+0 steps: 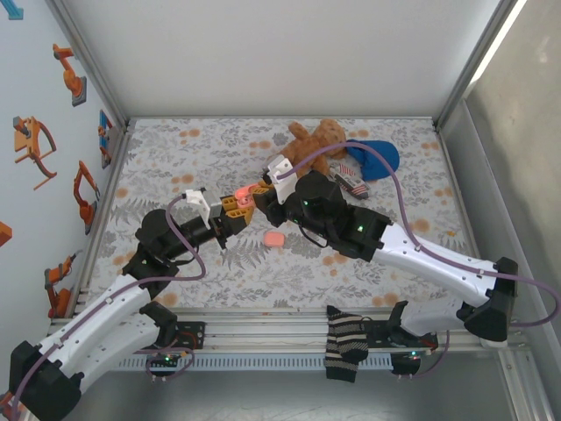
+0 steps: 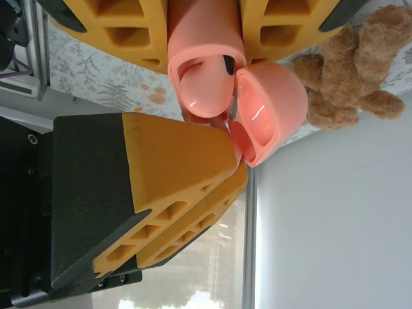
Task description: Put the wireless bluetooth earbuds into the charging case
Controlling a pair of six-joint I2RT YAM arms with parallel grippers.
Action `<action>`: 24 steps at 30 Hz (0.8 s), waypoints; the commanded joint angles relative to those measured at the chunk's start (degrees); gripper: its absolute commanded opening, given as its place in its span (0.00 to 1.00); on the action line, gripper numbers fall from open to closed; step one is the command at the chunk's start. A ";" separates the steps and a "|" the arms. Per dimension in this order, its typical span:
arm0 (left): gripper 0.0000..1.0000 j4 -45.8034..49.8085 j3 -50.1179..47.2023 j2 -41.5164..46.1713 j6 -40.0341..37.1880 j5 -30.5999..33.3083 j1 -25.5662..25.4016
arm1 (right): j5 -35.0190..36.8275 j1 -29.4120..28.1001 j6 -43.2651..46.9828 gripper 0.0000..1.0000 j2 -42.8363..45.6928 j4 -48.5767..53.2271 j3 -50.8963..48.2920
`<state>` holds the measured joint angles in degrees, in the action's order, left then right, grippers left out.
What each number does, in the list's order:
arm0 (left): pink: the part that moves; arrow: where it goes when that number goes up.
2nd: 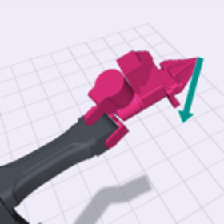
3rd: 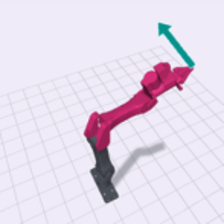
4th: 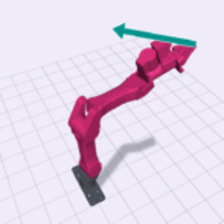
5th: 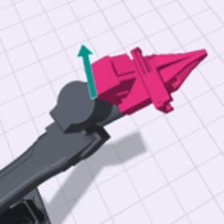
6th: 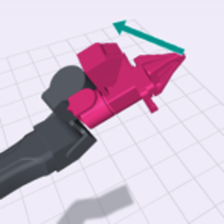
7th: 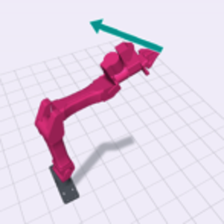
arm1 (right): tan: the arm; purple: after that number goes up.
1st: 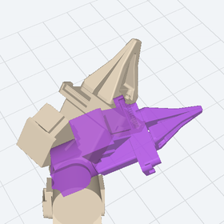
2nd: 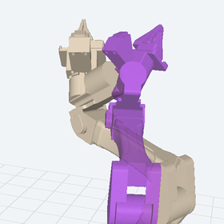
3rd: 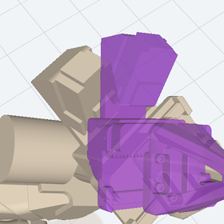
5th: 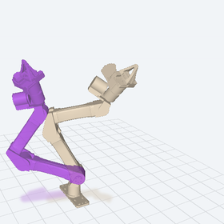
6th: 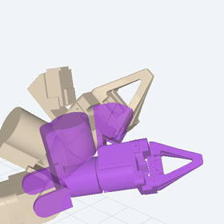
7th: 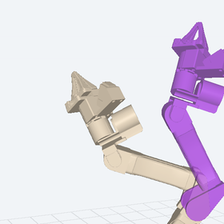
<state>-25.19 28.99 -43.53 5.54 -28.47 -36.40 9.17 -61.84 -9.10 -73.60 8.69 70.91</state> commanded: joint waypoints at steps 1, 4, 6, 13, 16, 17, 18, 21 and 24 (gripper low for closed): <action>0.00 -2.67 2.21 0.75 -0.14 0.35 -0.25 | -0.57 0.14 -0.75 0.19 -0.05 0.71 -0.32; 0.00 -2.93 2.25 0.64 -0.11 0.51 -0.26 | -0.83 -0.02 -0.78 0.19 -0.21 1.14 -0.20; 0.00 -3.02 2.22 0.46 -0.26 0.67 -0.29 | -0.77 -0.07 -0.79 0.20 -0.24 1.33 -0.20; 0.00 -3.72 2.27 0.17 -0.15 1.20 -0.46 | -0.38 -0.63 0.52 0.20 -0.85 2.56 0.26; 0.00 -3.68 2.38 0.02 -0.14 1.18 -0.44 | 0.21 -1.25 1.86 0.20 -1.26 3.60 0.87; 0.00 -3.73 2.39 -0.02 -0.12 1.29 -0.48 | 0.55 -1.58 2.46 0.20 -1.36 3.99 1.13; 0.00 -3.72 2.36 -0.06 -0.22 1.32 -0.49 | 1.09 -1.85 2.90 0.20 -1.45 4.23 1.36; 0.00 -3.39 2.25 -0.07 -0.36 1.40 -0.60 | 2.86 -2.56 4.17 0.20 -1.91 6.00 2.33; 0.00 -3.36 2.12 -0.05 -0.51 1.44 -0.59 | 3.53 -2.73 4.21 0.20 -2.28 6.81 2.82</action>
<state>-24.64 29.04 -44.01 5.52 -27.62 -36.73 12.29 -63.53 -5.91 -74.81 11.77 72.16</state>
